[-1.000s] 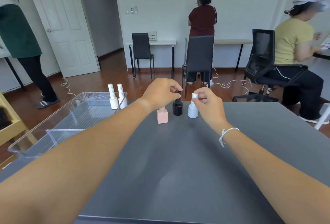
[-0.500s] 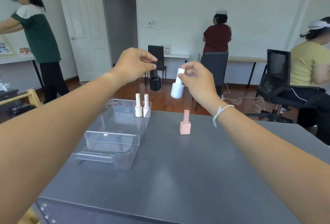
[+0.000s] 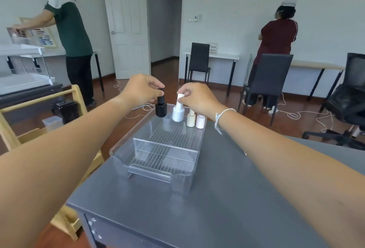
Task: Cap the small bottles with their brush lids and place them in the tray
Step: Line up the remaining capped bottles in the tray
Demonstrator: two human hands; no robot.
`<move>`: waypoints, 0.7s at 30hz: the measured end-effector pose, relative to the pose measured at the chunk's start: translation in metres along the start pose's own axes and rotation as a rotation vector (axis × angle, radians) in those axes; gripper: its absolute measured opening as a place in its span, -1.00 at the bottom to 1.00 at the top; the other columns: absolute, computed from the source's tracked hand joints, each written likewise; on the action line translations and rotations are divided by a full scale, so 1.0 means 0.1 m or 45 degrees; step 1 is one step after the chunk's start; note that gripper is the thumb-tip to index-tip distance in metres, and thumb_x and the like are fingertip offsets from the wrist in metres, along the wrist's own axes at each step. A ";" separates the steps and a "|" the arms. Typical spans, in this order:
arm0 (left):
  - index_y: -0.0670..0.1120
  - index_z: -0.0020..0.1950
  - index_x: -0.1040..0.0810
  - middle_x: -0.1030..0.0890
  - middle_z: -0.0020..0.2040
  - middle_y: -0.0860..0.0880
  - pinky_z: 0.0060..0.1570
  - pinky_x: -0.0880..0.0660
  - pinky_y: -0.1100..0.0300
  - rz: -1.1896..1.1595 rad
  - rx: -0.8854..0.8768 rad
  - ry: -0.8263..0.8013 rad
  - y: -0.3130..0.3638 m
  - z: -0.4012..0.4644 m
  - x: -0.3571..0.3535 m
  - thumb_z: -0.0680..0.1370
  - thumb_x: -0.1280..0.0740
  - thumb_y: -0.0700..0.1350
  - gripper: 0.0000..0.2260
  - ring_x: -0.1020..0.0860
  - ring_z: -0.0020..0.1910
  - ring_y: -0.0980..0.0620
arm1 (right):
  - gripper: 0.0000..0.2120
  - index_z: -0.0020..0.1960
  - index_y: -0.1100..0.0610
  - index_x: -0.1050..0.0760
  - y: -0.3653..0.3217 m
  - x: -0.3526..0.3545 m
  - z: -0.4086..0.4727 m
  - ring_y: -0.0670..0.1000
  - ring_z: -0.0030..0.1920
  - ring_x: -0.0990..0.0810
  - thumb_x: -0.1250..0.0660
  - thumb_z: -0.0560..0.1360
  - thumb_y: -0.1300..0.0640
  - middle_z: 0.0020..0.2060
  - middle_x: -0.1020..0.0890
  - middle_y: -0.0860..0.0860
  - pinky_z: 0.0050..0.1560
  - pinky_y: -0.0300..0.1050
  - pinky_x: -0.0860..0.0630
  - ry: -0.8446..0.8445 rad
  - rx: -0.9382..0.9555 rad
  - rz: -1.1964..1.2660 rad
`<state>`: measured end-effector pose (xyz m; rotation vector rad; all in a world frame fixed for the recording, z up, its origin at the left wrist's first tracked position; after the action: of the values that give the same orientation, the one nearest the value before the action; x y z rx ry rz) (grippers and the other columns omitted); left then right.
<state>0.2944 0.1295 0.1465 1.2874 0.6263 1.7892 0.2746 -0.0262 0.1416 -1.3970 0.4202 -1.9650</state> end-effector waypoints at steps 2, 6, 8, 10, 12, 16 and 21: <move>-0.11 -0.03 -0.61 -0.59 -0.11 -0.06 -0.47 -0.47 0.46 0.011 -0.001 0.001 -0.09 0.07 -0.06 0.43 -0.41 -0.25 -0.86 -0.56 -0.33 0.07 | -0.91 -0.11 0.02 -0.55 0.01 -0.09 0.10 0.00 -0.17 -0.56 -0.33 0.43 0.18 -0.17 -0.53 -0.09 -0.24 -0.24 -0.44 -0.043 0.004 -0.127; -0.11 -0.06 -0.62 -0.59 -0.16 -0.06 -0.41 -0.52 0.44 0.014 -0.002 -0.016 -0.23 0.23 -0.22 0.42 -0.41 -0.25 -0.88 -0.55 -0.36 0.02 | -0.91 -0.08 0.02 -0.56 0.10 -0.20 0.28 0.02 0.03 -0.51 -0.32 0.44 0.13 -0.08 -0.62 -0.05 0.07 -0.05 -0.20 -0.088 -0.001 -0.382; -0.13 -0.06 -0.62 -0.58 -0.19 -0.06 -0.42 -0.51 0.43 0.003 -0.004 -0.027 -0.28 0.30 -0.31 0.42 -0.42 -0.27 -0.87 -0.54 -0.39 0.04 | -0.92 -0.09 0.00 -0.56 0.16 -0.22 0.35 0.02 0.06 -0.50 -0.32 0.44 0.12 -0.07 -0.63 -0.05 0.04 -0.04 -0.16 -0.080 0.002 -0.453; -0.13 -0.06 -0.62 -0.59 -0.17 -0.10 -0.29 -0.57 0.32 0.003 -0.008 -0.051 -0.32 0.37 -0.39 0.42 -0.41 -0.28 -0.87 -0.54 -0.40 0.02 | -0.92 -0.09 -0.02 -0.57 0.21 -0.24 0.42 0.01 0.09 -0.46 -0.32 0.44 0.09 -0.06 -0.63 -0.06 0.05 -0.02 -0.15 -0.072 0.016 -0.509; -0.13 -0.06 -0.61 -0.59 -0.17 -0.10 -0.24 -0.57 0.27 0.004 -0.001 -0.064 -0.35 0.43 -0.45 0.42 -0.41 -0.28 -0.87 -0.54 -0.40 0.01 | -0.92 -0.08 -0.03 -0.57 0.26 -0.27 0.48 0.01 0.11 -0.42 -0.33 0.44 0.06 -0.06 -0.64 -0.07 0.09 0.00 -0.16 -0.076 0.026 -0.545; -0.15 -0.05 -0.62 -0.54 -0.27 0.01 -0.39 -0.52 0.43 -0.009 0.024 -0.067 -0.41 0.51 -0.54 0.43 -0.41 -0.28 -0.87 -0.53 -0.40 0.05 | -0.92 -0.08 -0.02 -0.58 0.34 -0.32 0.55 0.00 0.10 -0.43 -0.34 0.43 0.05 -0.08 -0.65 -0.06 0.08 -0.02 -0.14 -0.090 0.029 -0.591; -0.17 -0.06 -0.60 -0.52 -0.30 0.00 -0.56 -0.45 0.43 -0.043 0.086 -0.086 -0.48 0.53 -0.67 0.43 -0.39 -0.31 -0.88 -0.50 -0.46 0.04 | -0.94 -0.10 -0.03 -0.57 0.42 -0.36 0.58 -0.01 0.07 -0.45 -0.34 0.44 0.05 -0.10 -0.65 -0.06 0.06 -0.02 -0.14 -0.109 0.012 -0.649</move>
<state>0.3687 0.0952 0.0925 1.3687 0.6723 1.7028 0.3497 -0.0246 0.1120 -1.6974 0.0080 -2.2829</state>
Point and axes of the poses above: each hand's wrist, its own z-axis towards the middle knuckle, its own x-axis out of the back of the hand, y = z × x, the point moved 10 cm from there along z, towards the middle knuckle
